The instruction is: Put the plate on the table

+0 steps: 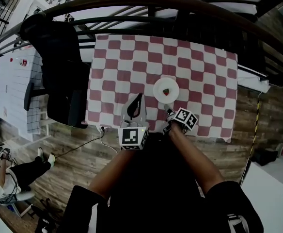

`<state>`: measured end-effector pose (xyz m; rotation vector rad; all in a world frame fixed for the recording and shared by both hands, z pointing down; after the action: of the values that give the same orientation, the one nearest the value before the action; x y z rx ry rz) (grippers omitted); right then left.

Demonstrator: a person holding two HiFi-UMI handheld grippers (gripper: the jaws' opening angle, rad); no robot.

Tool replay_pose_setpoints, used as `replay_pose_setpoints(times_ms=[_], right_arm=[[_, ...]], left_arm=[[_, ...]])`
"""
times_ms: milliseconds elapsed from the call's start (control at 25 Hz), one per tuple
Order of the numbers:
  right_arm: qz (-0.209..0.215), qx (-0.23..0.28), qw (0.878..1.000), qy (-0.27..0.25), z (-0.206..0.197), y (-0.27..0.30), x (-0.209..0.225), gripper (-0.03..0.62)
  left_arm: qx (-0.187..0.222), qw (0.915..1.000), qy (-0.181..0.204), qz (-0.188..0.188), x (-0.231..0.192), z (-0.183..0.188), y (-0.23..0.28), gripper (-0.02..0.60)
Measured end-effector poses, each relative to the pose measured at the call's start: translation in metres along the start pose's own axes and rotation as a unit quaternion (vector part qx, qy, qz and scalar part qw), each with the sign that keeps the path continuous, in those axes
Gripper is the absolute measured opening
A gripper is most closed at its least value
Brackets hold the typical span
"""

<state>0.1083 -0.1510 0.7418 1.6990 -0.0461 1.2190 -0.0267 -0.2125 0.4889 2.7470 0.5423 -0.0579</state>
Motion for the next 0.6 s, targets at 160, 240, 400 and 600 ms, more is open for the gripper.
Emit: replay_pose_setpoints(times_ms=[160, 240, 400, 600], right_arm=[[0.016, 0.008, 1.0, -0.011, -0.017, -0.012, -0.02, 0.09], [0.031, 0.014, 0.999, -0.014, -0.025, -0.019, -0.037, 0.07], [0.063, 0.026, 0.997, -0.045, -0.041, -0.037, -0.079, 0.054], [0.106, 0.059, 0.992, -0.045, -0.048, -0.064, -0.122, 0.01]], left_arm=[[-0.001, 0.9999, -0.012, -0.009, -0.005, -0.006, -0.012, 0.008], [-0.005, 0.9997, -0.013, -0.017, -0.004, -0.01, -0.018, 0.009], [-0.011, 0.9989, -0.012, -0.043, 0.006, -0.016, -0.029, 0.009], [-0.002, 0.9973, -0.002, -0.073, 0.017, -0.009, -0.036, 0.009]])
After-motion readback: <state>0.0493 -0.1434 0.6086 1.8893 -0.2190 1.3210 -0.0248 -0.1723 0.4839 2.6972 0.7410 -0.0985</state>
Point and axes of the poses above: the fingertips, and each gripper's own axes: y forward along the fingers, x to its right, z out of its top, the point moved 1 cm from there along -y, backward along the fingers, and after that the axes turned 5 degrees about -x, right-handed, at the moved point
